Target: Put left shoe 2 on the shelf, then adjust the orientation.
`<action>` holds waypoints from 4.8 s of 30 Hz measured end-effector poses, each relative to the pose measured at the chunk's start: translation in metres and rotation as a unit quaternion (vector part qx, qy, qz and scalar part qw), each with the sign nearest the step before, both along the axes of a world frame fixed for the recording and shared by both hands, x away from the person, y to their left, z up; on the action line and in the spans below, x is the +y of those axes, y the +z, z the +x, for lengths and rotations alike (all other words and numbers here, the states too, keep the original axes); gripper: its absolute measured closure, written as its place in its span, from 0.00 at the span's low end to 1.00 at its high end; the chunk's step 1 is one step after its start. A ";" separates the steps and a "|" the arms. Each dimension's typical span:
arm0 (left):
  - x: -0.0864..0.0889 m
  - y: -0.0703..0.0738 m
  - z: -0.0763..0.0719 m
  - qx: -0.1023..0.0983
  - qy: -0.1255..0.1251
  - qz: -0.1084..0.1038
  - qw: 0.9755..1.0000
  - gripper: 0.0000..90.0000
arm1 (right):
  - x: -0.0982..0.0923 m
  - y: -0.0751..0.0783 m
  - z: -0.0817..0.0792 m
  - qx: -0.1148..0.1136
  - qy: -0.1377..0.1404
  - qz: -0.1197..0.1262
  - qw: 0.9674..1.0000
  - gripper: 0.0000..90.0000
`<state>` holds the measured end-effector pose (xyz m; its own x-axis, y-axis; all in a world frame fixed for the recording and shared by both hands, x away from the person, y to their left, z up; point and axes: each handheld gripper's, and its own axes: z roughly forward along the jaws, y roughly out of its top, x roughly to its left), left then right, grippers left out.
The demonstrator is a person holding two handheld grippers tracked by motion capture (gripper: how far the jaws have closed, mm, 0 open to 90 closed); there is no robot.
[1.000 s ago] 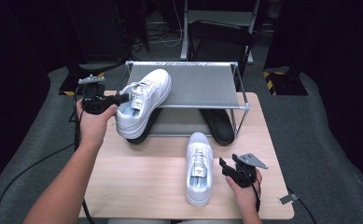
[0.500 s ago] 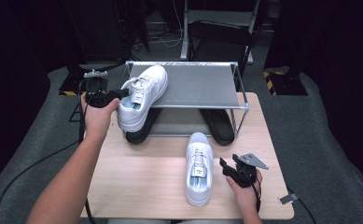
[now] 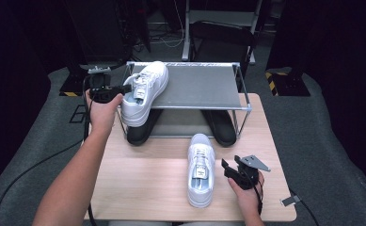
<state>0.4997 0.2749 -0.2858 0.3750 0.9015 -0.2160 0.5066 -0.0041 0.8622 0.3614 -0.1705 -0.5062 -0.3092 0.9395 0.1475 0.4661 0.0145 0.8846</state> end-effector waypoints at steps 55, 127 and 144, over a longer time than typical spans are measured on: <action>-0.027 -0.014 0.075 0.024 0.046 -0.015 0.999 0.86 | -0.006 -0.008 0.000 -0.003 -0.018 0.002 1.000 0.44; 0.025 -0.030 -0.070 -0.020 -0.057 -0.017 0.998 0.59 | -0.001 0.025 -0.019 -0.027 0.020 0.012 0.999 0.53; 0.017 -0.055 -0.091 -0.028 -0.072 0.001 0.997 0.61 | 0.029 0.047 -0.044 -0.025 0.093 0.015 0.995 0.49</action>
<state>0.4088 0.2915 -0.3403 0.5117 0.8378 -0.1903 0.4523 -0.0743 0.8888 0.3175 -0.1412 -0.4594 -0.4848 0.8607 0.1554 0.4136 0.0690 0.9078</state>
